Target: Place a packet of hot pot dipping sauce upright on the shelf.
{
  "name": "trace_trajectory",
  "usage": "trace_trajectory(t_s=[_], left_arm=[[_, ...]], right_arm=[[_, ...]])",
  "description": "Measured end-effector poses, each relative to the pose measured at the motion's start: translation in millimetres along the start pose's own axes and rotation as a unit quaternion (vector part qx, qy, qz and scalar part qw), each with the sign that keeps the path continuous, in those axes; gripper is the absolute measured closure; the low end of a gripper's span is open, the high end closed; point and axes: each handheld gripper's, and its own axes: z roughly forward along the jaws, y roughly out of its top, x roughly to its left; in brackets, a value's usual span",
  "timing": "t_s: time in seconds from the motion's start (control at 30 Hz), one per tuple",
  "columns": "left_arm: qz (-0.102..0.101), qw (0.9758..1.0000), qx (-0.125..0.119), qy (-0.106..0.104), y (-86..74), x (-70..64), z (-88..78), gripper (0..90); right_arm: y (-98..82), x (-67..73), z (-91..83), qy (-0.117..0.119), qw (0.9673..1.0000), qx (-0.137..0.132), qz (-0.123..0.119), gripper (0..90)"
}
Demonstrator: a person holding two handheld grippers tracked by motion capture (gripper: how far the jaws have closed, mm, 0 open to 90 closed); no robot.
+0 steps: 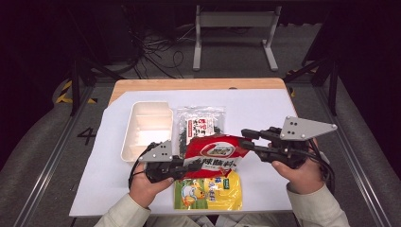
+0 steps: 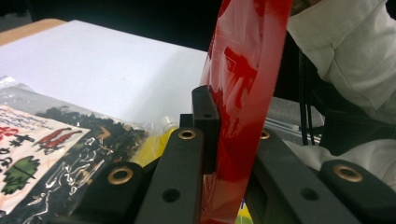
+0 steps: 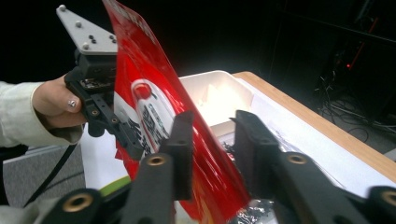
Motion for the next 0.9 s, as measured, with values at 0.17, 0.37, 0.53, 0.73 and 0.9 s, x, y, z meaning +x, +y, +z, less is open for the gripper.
trace_trajectory(t_s=[0.17,0.37,0.53,0.73,0.9], left_arm=[[0.002,0.9999,-0.007,0.009,4.9,4.0,-10.5,88.8],[0.003,0.9996,-0.022,0.015,10.9,8.2,-24.9,88.7],[0.007,0.9994,-0.025,0.022,15.1,11.2,-35.6,88.7],[0.004,0.9989,-0.028,0.037,16.3,15.3,-45.2,88.7],[-0.003,0.9986,-0.024,0.048,18.8,19.4,-51.6,88.7]], right_arm=[[-2.9,-5.5,-9.7,-0.012,0.9998,-0.007,0.013,63.0],[-8.3,-15.2,-20.7,-0.03,0.9989,-0.016,0.031,59.8],[-14.8,-23.2,-24.2,-0.038,0.998,-0.015,0.048,58.5],[-22.6,-34.7,-30.8,-0.052,0.9963,-0.014,0.066,58.3],[-28.3,-41.0,-32.2,-0.062,0.9951,-0.004,0.076,58.5]])
